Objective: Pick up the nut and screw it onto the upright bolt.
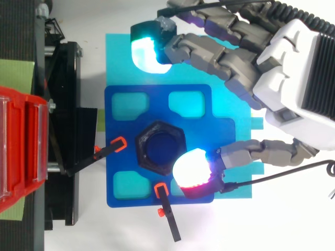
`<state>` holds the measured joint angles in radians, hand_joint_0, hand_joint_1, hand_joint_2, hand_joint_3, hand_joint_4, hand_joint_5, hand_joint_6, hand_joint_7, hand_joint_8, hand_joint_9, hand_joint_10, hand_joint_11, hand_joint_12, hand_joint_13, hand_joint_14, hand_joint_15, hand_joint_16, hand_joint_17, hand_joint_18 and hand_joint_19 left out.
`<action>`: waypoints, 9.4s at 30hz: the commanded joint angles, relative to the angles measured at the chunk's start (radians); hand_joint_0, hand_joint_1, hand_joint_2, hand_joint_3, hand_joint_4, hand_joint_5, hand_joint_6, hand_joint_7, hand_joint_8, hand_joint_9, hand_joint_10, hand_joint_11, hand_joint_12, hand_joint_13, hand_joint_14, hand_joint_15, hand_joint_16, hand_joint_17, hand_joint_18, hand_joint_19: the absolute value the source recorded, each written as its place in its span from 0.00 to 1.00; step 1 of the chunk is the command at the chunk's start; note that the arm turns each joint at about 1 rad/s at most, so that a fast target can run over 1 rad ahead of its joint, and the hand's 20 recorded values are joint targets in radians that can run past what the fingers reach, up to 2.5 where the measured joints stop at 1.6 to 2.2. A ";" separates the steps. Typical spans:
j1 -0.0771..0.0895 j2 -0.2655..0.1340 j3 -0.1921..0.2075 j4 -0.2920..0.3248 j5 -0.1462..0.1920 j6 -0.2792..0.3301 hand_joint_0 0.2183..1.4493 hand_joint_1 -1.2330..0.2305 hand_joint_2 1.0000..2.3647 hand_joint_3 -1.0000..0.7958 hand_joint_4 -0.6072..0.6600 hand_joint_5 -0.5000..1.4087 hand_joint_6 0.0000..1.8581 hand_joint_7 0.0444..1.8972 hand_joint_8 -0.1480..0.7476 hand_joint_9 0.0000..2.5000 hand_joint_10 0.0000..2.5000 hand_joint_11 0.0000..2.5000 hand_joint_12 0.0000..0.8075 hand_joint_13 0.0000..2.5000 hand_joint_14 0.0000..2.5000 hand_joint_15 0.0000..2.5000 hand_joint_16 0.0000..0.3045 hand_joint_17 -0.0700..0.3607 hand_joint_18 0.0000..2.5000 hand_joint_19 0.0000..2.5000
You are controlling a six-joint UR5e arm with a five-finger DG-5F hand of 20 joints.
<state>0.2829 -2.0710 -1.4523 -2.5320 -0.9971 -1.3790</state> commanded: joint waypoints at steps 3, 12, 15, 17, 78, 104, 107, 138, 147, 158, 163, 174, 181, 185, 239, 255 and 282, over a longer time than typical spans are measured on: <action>0.001 -0.001 0.000 0.001 0.000 0.000 0.02 0.42 0.00 0.28 0.73 0.16 0.27 0.44 0.55 0.13 0.00 0.00 0.61 0.10 0.00 0.00 0.23 0.53 0.01 0.00; 0.002 -0.001 0.001 0.012 0.000 0.000 0.06 0.75 0.00 0.28 0.70 0.17 0.27 0.39 0.55 0.15 0.00 0.00 0.60 0.09 0.00 0.00 0.22 0.52 0.00 0.00; 0.007 0.000 0.000 0.015 0.003 0.000 0.09 0.85 0.00 0.28 0.68 0.17 0.27 0.37 0.53 0.15 0.00 0.00 0.58 0.08 0.00 0.00 0.21 0.50 0.00 0.00; 0.009 -0.001 0.000 0.016 0.003 0.000 0.11 0.88 0.00 0.28 0.67 0.18 0.27 0.37 0.52 0.15 0.00 0.00 0.57 0.07 0.00 0.00 0.21 0.49 0.00 0.00; 0.027 -0.032 0.000 0.042 -0.152 -0.160 0.17 0.84 0.00 0.28 0.68 0.20 0.27 0.44 0.50 0.16 0.00 0.00 0.51 0.08 0.00 0.00 0.18 0.44 0.00 0.00; -0.042 -0.034 0.058 -0.002 -0.393 0.184 0.18 0.83 0.00 0.28 0.68 0.20 0.27 0.44 0.50 0.17 0.00 0.00 0.51 0.10 0.00 0.00 0.17 0.44 0.00 0.00; -0.047 -0.035 0.058 -0.001 -0.431 0.189 0.18 0.82 0.00 0.28 0.68 0.20 0.27 0.44 0.50 0.17 0.00 0.00 0.51 0.10 0.00 0.00 0.17 0.44 0.00 0.00; -0.090 -0.089 0.124 -0.126 -0.509 0.149 0.19 0.80 0.00 0.28 0.70 0.20 0.27 0.47 0.50 0.19 0.00 0.00 0.50 0.12 0.00 0.00 0.16 0.42 0.00 0.00; -0.093 -0.089 0.124 -0.133 -0.531 0.121 0.20 0.79 0.00 0.28 0.71 0.21 0.27 0.53 0.51 0.20 0.00 0.00 0.49 0.13 0.00 0.00 0.16 0.41 0.00 0.00; -0.107 -0.089 0.124 -0.143 -0.535 0.109 0.20 0.78 0.00 0.28 0.67 0.21 0.27 0.63 0.51 0.21 0.00 0.00 0.48 0.14 0.00 0.00 0.14 0.39 0.00 0.00; -0.120 -0.089 0.124 -0.143 -0.558 0.101 0.20 0.78 0.00 0.28 0.65 0.21 0.27 0.69 0.51 0.21 0.00 0.00 0.47 0.14 0.00 0.00 0.14 0.39 0.00 0.00; -0.149 -0.087 0.124 -0.143 -0.595 0.086 0.20 0.78 0.00 0.28 0.66 0.21 0.35 0.63 0.52 0.23 0.00 0.00 0.46 0.15 0.00 0.00 0.13 0.38 0.00 0.00; -0.165 -0.087 0.124 -0.143 -0.611 0.084 0.20 0.79 0.00 0.28 0.64 0.22 0.37 0.62 0.52 0.24 0.00 0.00 0.45 0.16 0.00 0.00 0.13 0.37 0.00 0.00; -0.172 -0.087 0.127 -0.143 -0.621 0.084 0.20 0.80 0.00 0.28 0.63 0.22 0.37 0.63 0.53 0.25 0.00 0.00 0.45 0.17 0.00 0.00 0.12 0.36 0.01 0.00; -0.149 -0.089 0.234 -0.252 -0.589 0.020 0.20 0.72 0.00 0.28 0.68 0.19 0.27 0.40 0.51 0.36 0.00 0.00 0.38 0.28 0.00 0.00 0.12 0.35 0.14 0.00; -0.120 -0.089 0.230 -0.266 -0.554 0.021 0.20 0.72 0.00 0.28 0.70 0.20 0.27 0.42 0.51 0.34 0.00 0.00 0.39 0.26 0.00 0.00 0.12 0.35 0.12 0.00; -0.120 -0.112 0.230 -0.274 -0.557 0.049 0.21 0.71 0.00 0.28 0.69 0.24 0.27 0.69 0.51 0.36 0.00 0.00 0.38 0.26 0.00 0.00 0.10 0.33 0.12 0.00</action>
<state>0.1626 -2.1824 -1.2226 -2.8044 -1.5534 -1.3315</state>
